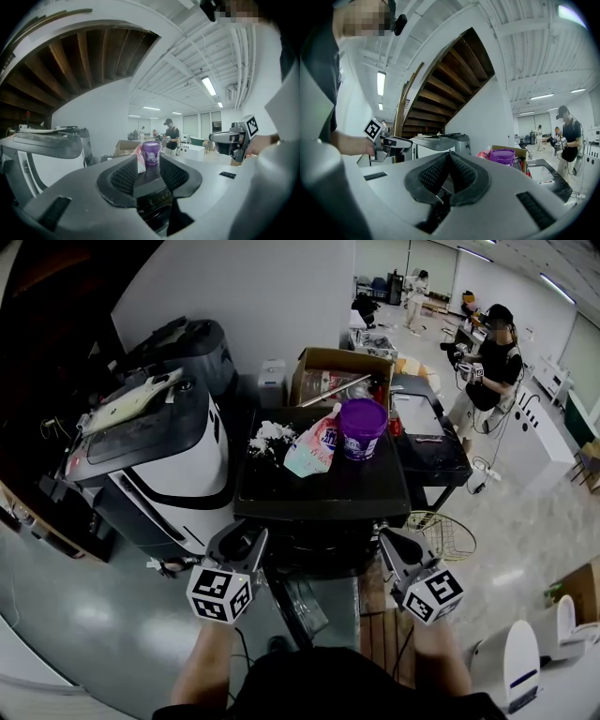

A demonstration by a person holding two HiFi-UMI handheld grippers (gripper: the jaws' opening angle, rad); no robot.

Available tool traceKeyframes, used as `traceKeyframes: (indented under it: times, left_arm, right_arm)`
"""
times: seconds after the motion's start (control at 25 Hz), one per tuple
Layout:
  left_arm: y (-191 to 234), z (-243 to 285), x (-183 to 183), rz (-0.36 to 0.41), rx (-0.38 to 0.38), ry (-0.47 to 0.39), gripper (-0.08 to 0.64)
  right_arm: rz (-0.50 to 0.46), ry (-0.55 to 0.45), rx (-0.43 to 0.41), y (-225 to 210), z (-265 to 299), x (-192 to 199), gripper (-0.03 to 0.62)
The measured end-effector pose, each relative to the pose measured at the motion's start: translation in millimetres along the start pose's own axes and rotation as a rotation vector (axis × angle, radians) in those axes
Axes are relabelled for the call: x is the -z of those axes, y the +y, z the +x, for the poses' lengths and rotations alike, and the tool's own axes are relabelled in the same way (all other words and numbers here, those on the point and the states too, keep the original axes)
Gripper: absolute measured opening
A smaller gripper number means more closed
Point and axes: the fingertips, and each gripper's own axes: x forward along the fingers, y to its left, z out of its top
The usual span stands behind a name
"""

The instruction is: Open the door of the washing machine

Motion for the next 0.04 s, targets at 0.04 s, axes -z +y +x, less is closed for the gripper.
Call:
traceKeyframes:
  times: [0.04]
  left_arm:
    - [1.0,0.1,0.4,-0.001,-0.001,0.001,0.161]
  right_arm:
    - [0.002,0.001,0.001,0.0,0.8,0.2,0.015]
